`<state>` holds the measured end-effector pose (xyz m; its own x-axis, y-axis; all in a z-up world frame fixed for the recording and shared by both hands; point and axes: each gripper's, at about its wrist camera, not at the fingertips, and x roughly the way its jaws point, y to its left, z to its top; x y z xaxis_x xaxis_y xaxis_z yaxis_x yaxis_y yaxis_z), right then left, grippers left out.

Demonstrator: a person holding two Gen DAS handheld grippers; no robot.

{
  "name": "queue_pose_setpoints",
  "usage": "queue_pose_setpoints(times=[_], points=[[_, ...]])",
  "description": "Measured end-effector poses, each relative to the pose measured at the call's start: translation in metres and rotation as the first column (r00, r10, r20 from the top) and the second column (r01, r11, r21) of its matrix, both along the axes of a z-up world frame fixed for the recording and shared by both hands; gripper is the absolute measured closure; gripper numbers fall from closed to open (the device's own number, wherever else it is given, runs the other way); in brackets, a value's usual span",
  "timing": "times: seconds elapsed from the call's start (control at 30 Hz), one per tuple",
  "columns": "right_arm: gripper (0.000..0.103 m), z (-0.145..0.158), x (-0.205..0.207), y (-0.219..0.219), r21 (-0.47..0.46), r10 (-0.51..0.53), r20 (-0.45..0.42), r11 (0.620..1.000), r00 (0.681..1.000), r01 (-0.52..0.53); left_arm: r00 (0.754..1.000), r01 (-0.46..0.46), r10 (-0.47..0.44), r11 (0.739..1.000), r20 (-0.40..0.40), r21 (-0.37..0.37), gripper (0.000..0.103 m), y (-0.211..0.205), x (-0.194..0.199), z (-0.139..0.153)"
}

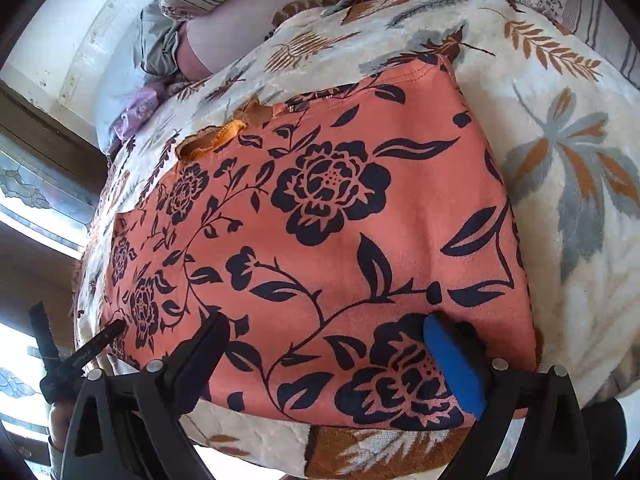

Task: Fold small clothes
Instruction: 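Press the folded blouse flat with both open grippers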

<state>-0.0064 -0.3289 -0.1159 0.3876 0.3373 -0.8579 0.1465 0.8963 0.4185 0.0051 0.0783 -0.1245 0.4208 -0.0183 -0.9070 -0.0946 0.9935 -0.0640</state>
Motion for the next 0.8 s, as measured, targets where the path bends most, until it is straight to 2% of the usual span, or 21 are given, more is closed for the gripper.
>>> queue_pose_setpoints(times=[0.13,0.17,0.23,0.3,0.37,0.5,0.6,0.8], points=[[0.004,0.015,-0.011,0.003,-0.008,0.023,0.061,1.0,0.998,-0.022,0.999,0.007,-0.008,1.0,0.031,0.024,0.021,-0.002,-0.004,0.009],[0.004,0.011,-0.012,0.004,-0.015,0.034,0.056,0.999,0.998,-0.033,1.0,0.006,-0.007,1.0,0.03,0.03,0.021,-0.001,-0.005,0.007],[0.004,-0.01,-0.011,0.002,-0.02,0.046,-0.008,0.999,0.999,-0.046,1.0,-0.003,0.004,1.0,-0.016,0.025,0.021,0.001,-0.003,-0.004],[0.004,-0.005,-0.013,0.002,-0.024,0.04,0.017,0.999,0.999,-0.039,1.0,-0.026,0.026,1.0,-0.009,-0.002,0.021,0.004,-0.004,-0.001],[0.004,0.001,-0.012,0.0,-0.011,0.02,-0.003,1.0,1.0,-0.02,1.0,-0.021,0.021,1.0,-0.002,0.001,0.021,0.004,-0.004,0.001],[0.004,0.017,-0.014,0.0,0.038,0.01,0.06,0.999,0.998,-0.013,1.0,-0.015,0.015,1.0,-0.001,0.005,0.021,0.005,-0.005,0.0],[0.004,-0.01,-0.009,0.0,0.022,0.02,-0.018,1.0,1.0,-0.02,1.0,-0.024,0.024,1.0,-0.002,-0.005,0.021,0.006,-0.006,-0.002],[0.004,0.009,-0.012,-0.001,0.048,-0.018,0.019,0.999,1.0,0.017,1.0,-0.012,0.012,1.0,-0.004,-0.01,0.021,0.008,-0.008,-0.002]])
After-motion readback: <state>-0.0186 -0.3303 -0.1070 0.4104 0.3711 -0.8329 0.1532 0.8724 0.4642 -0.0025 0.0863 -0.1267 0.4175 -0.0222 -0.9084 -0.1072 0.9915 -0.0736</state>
